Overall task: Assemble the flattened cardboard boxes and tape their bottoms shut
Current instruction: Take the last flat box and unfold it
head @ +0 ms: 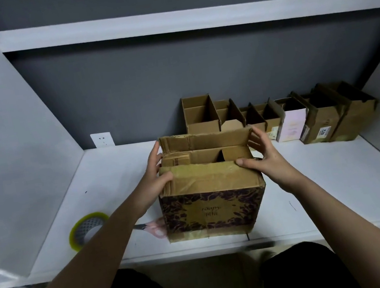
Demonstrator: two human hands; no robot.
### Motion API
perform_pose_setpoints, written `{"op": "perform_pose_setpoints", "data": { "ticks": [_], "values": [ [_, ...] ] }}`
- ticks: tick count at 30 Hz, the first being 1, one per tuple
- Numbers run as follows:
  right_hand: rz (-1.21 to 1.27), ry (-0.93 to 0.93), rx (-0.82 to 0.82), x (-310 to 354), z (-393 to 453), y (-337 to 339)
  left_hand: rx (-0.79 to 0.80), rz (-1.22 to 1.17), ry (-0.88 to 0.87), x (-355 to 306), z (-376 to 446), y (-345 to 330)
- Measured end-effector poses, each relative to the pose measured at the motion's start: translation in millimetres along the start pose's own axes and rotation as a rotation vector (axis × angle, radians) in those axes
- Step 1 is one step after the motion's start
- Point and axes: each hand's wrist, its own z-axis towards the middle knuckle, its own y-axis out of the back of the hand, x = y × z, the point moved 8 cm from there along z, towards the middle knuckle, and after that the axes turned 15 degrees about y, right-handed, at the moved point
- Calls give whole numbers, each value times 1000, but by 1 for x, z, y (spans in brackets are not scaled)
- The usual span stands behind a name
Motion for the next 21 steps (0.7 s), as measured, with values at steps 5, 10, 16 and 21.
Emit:
{"op": "perform_pose_setpoints", "data": {
  "ticks": [5, 10, 16, 21],
  "values": [
    [32, -19, 35, -18, -14, -4, -54, -181, -21, 15, 5, 5],
    [117, -74, -48, -26, -20, -11, -4, -230, 52, 26, 10, -3],
    [193, -137, -36, -29, -21, -15, 53, -400, 146, 32, 10, -17],
    [170, -95, -63, -28, -23, -11, 1, -450, 144, 37, 5, -14]
  ]
}}
